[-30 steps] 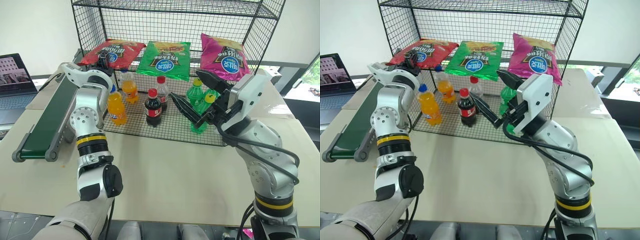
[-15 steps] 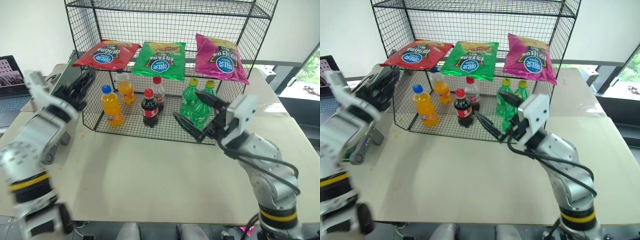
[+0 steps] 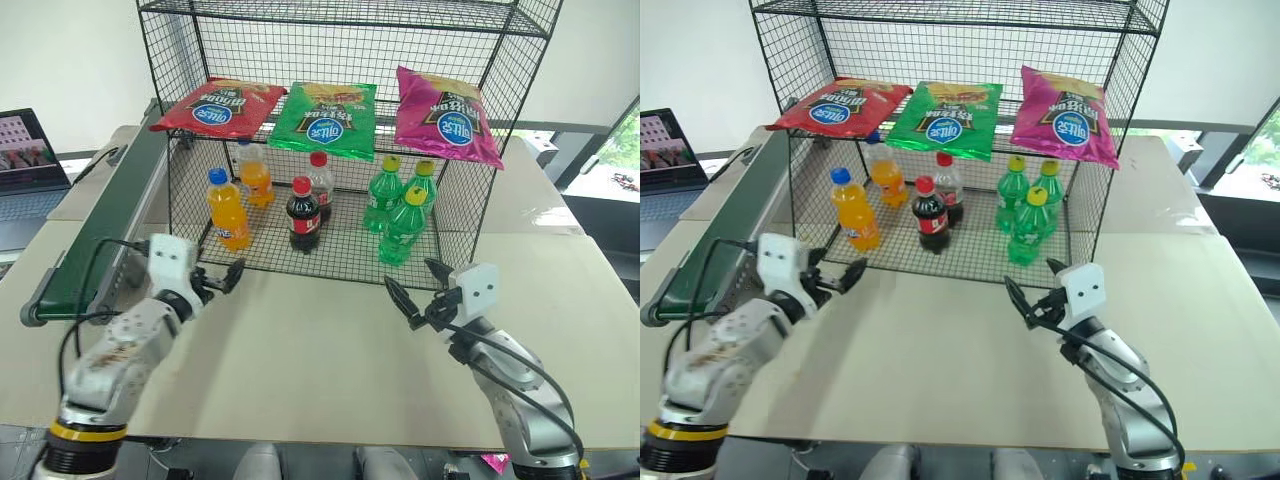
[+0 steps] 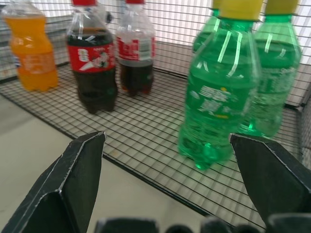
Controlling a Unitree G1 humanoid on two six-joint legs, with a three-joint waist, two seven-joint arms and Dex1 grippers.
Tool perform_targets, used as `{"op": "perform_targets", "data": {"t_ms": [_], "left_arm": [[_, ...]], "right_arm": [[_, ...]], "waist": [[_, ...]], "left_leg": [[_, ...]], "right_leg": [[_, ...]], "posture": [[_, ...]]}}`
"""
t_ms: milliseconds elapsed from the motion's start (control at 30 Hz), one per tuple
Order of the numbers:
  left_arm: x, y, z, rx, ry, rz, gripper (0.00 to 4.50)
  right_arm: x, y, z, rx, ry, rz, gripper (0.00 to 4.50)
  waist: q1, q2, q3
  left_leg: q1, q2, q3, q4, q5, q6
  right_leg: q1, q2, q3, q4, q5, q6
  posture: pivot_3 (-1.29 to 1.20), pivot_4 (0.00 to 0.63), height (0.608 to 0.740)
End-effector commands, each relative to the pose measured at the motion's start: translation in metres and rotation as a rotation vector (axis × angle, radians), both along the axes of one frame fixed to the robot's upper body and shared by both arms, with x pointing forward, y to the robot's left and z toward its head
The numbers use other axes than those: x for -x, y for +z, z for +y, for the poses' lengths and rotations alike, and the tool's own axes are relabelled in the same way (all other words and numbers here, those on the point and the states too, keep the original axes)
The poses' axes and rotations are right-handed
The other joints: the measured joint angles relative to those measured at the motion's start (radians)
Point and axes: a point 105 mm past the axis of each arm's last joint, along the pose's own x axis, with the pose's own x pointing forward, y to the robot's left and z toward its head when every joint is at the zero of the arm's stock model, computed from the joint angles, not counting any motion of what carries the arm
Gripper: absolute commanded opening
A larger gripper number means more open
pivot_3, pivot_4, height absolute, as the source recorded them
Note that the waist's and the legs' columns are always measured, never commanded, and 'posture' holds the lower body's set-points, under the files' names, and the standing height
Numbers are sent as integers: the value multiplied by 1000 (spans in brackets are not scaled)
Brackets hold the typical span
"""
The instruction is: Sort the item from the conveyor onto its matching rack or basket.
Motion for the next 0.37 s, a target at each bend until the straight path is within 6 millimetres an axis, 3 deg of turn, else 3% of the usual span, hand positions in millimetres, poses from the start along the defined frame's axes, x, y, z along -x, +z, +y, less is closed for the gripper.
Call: {"op": "perform_targets", "data": {"t_ms": [33, 167, 367], "left_arm": [[-7, -8, -10, -54, -53, -54, 4445], [-14, -16, -27, -59, -124, -69, 4445], [-23, -19, -30, -17, -155, -46, 4445]], "right_arm": [[-3, 4, -5, 7, -68, -52, 4500], [-1, 2, -16, 21, -140, -59, 4500], [0, 9, -23, 16, -176, -79, 4500]], "waist": [[1, 0, 0], [9, 0, 0], [5, 0, 0]], "left_leg": [[0, 0, 0, 1, 0, 1], [-1, 0, 0, 2, -1, 2], [-1, -1, 0, 3, -1, 3]], "right_leg": [[0, 0, 0, 0, 0, 0], [0, 0, 0, 1, 0, 0], [1, 0, 0, 3, 0, 1]], "posture": [[0, 150, 740], [0, 150, 740], [0, 150, 740]]}}
